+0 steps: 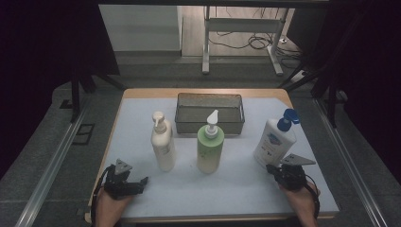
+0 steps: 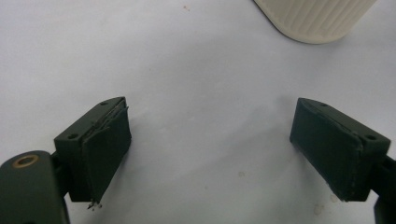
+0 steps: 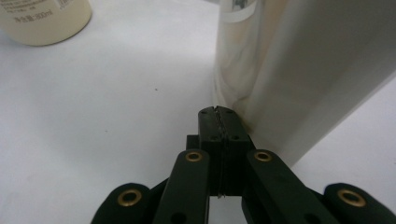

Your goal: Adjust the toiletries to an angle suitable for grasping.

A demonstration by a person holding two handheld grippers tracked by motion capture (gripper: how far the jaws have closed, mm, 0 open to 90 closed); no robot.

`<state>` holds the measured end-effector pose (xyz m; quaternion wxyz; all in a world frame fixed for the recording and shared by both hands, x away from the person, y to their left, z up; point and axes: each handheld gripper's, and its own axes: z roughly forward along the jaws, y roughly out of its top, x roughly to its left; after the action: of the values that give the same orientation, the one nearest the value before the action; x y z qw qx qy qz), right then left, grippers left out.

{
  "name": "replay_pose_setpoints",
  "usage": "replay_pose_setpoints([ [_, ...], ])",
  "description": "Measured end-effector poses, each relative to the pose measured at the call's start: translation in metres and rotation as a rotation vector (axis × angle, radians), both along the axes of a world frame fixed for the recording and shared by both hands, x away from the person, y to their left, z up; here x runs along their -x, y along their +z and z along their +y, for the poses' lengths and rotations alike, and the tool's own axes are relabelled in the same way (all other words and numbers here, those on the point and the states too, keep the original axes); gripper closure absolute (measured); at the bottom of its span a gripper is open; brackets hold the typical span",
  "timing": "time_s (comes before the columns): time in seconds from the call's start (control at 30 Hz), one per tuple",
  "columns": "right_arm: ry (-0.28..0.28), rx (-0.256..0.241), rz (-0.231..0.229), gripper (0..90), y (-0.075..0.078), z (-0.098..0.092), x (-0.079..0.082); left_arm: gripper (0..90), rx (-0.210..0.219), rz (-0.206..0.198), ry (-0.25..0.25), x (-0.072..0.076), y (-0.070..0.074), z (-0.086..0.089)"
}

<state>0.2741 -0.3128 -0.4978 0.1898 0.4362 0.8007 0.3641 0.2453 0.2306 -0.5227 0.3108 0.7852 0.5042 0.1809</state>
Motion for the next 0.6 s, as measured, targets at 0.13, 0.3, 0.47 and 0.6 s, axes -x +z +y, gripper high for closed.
replay_pose_setpoints([
  [0.13, 0.011, 0.009, 0.001, 84.6, 0.0, 0.001, 0.001, 12.2, 0.0, 0.0, 0.0, 0.0, 0.0, 0.0],
  [0.3, 0.02, -0.03, -0.014, 79.3, 0.006, -0.003, 0.006, 12.2, 0.0, 0.0, 0.0, 0.0, 0.0, 0.0],
  [0.47, 0.035, -0.058, -0.003, 71.0, 0.008, -0.008, 0.014, 12.2, 0.0, 0.0, -0.001, 0.0, 0.0, 0.0],
  [0.6, 0.033, -0.056, -0.008, 63.6, 0.013, -0.011, 0.019, 12.2, -0.001, -0.001, 0.0, 0.0, 0.0, 0.0],
])
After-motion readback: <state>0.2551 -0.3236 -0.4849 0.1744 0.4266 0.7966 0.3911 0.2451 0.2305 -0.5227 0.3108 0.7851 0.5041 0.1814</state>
